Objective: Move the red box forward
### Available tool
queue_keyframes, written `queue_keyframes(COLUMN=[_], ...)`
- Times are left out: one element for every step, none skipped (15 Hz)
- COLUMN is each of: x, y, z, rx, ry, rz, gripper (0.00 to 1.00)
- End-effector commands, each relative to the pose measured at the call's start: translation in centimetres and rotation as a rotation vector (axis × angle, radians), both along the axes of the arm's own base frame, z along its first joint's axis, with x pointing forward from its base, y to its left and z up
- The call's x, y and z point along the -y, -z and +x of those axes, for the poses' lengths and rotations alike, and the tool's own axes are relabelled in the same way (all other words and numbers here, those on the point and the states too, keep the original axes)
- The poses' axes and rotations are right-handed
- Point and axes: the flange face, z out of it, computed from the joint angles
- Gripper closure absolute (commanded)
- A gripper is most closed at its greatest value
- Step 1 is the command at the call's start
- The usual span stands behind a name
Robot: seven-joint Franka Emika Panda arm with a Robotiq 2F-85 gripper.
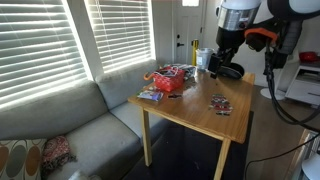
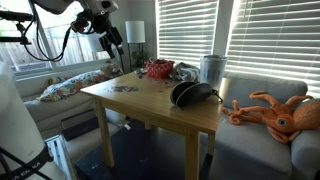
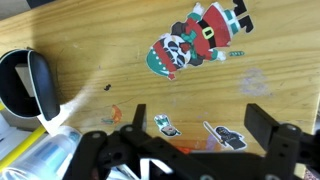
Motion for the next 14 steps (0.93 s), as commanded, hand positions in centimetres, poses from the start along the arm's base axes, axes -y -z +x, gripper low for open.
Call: queue_keyframes(x=[-1.5, -2.2, -2.8, -3.3, -3.7, -4.0, -4.4, -4.8, -5.3, -5.7, -6.2, -6.5, -6.8, -7.0], y=[-0.6, -0.9, -1.2, -1.4, -1.6, -1.7, -1.7, -1.6, -1.5, -1.3, -1.1, -0.9, -0.5, -0.3], z=[1.3, 2.1, 3.0, 3.7, 4.5, 5.3, 6.0, 6.7, 7.4, 8.0, 8.5, 9.0, 9.5, 9.8], rx=[0.021, 0.035, 0.055, 0.064, 0.073, 0.081, 0.085, 0.088, 0.083, 0.077, 0.075, 0.074, 0.068, 0.062], ry=[-0.050, -0.068, -0.081, -0.097, -0.110, -0.120, -0.122, -0.134, -0.136, -0.136, -0.136, -0.133, -0.130, -0.145], rz=[0.026, 0.032, 0.042, 0.057, 0.062, 0.075, 0.081, 0.088, 0.098, 0.104, 0.102, 0.101, 0.100, 0.108], gripper=[0.00, 0.00, 0.00, 0.00, 0.00, 0.00, 0.00, 0.00, 0.00, 0.00, 0.00, 0.00, 0.00, 0.00])
